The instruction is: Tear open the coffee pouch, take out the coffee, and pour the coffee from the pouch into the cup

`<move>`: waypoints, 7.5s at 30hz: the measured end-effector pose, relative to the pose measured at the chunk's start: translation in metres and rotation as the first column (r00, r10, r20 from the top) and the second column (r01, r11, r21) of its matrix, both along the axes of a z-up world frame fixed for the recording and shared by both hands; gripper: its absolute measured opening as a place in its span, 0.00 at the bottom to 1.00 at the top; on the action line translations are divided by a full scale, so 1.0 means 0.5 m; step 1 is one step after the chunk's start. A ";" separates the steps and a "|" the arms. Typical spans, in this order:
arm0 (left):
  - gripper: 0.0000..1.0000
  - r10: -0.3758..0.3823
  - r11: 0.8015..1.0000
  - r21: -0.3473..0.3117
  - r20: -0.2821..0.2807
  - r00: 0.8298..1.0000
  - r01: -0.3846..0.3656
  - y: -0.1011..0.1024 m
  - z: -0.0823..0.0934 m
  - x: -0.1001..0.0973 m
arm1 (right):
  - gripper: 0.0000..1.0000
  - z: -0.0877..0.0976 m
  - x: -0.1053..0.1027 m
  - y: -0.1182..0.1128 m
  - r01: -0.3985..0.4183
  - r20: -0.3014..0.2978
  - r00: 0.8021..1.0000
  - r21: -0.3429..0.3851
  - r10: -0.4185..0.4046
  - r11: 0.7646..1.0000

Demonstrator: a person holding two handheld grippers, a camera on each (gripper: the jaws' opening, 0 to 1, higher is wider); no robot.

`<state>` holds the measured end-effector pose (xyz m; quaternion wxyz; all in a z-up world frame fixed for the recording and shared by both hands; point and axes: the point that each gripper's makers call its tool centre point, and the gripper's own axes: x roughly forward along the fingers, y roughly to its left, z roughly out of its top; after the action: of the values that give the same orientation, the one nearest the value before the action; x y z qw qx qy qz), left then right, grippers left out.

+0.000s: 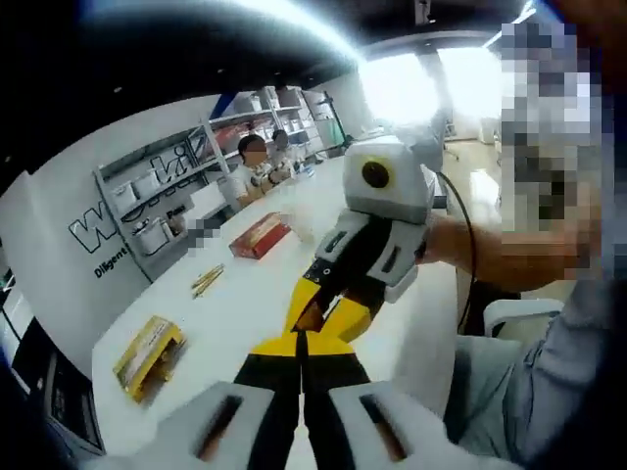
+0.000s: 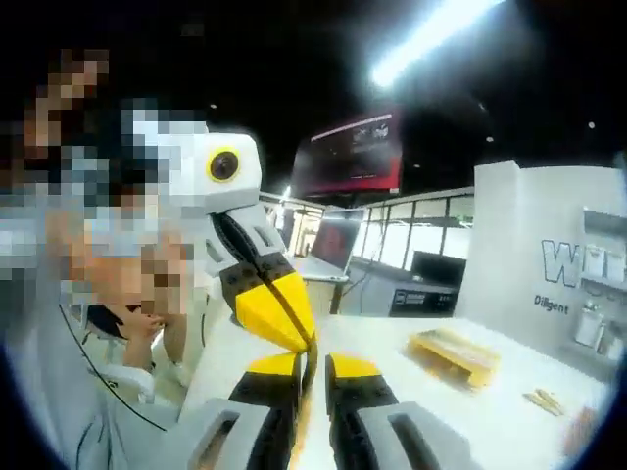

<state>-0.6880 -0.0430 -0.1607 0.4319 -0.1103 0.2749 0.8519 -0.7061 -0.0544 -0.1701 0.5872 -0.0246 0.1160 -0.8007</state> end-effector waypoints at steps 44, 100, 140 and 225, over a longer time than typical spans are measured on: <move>0.00 -0.048 0.998 -0.020 0.229 0.972 0.054 0.005 -0.024 -0.014 | 0.00 -0.020 -0.004 0.012 0.112 -0.134 0.986 0.070 -0.102 0.991; 0.47 0.162 0.618 0.776 -0.284 0.945 0.128 -0.135 0.119 -0.027 | 0.00 0.029 -0.021 0.041 0.133 0.022 0.991 -0.272 -0.132 0.953; 0.45 0.189 0.643 0.764 -0.085 0.978 -0.058 -0.115 0.034 -0.038 | 0.00 0.024 -0.016 0.080 0.160 0.066 0.987 -0.300 -0.147 0.941; 0.03 -0.356 0.922 0.159 -0.005 0.934 0.352 0.006 0.002 0.042 | 0.02 -0.009 0.050 0.013 -0.020 -0.034 0.999 -0.150 0.015 0.989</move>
<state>-0.6670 -0.0398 -0.1599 0.5894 -0.0348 0.2172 0.7773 -0.6811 -0.0477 -0.1748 0.5888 -0.0828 0.0649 -0.8014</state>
